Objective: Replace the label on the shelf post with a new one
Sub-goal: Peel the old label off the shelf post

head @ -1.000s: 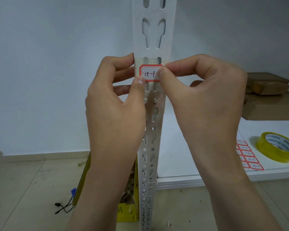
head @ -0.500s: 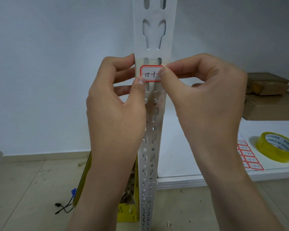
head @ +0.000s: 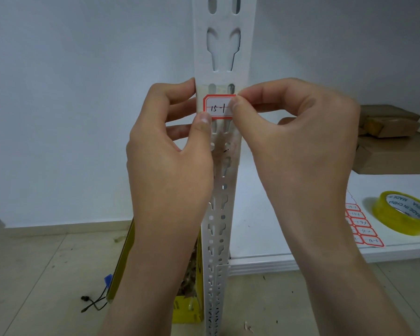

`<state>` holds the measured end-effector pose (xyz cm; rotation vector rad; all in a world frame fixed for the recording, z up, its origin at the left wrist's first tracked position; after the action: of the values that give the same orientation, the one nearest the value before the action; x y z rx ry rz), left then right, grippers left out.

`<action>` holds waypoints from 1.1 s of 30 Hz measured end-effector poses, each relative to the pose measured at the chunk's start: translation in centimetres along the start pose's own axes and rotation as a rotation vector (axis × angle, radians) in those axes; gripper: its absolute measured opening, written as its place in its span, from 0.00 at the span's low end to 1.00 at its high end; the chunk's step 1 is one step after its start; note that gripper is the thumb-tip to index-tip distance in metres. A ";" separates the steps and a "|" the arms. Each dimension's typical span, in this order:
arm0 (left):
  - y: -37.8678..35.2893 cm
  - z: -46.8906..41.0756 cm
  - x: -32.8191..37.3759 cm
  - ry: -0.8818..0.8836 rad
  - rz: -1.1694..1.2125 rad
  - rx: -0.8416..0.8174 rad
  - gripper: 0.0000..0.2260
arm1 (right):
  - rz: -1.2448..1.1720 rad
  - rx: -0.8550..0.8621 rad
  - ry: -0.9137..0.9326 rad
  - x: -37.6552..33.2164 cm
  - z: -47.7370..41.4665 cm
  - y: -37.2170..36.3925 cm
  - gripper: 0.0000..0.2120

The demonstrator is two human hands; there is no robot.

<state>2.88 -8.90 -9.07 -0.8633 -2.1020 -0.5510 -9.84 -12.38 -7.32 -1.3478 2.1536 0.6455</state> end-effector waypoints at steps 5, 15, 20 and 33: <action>0.0 0.0 0.1 -0.006 -0.007 -0.001 0.10 | -0.012 -0.017 -0.011 0.0 -0.2 -0.1 0.01; 0.0 0.0 -0.1 0.007 0.010 0.004 0.11 | -0.024 0.034 -0.006 -0.1 0.0 0.1 0.02; 0.0 0.0 0.0 -0.001 -0.002 0.003 0.11 | -0.021 0.024 0.001 -0.2 0.0 0.0 0.01; 0.0 0.0 0.0 -0.005 0.011 -0.005 0.11 | -0.012 -0.022 -0.036 -0.1 -0.2 0.0 0.01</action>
<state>2.87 -8.95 -9.08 -0.8789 -2.1006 -0.5488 -9.88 -12.41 -7.14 -1.3490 2.1140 0.6857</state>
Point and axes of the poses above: each hand's wrist, its own z-axis away from the middle knuckle, its own y-axis out of the back of the hand, x = y × z, the point moved 3 cm from there along -z, towards the middle knuckle, and after that the axes turned 4 degrees about -z, right-handed, at the moved point
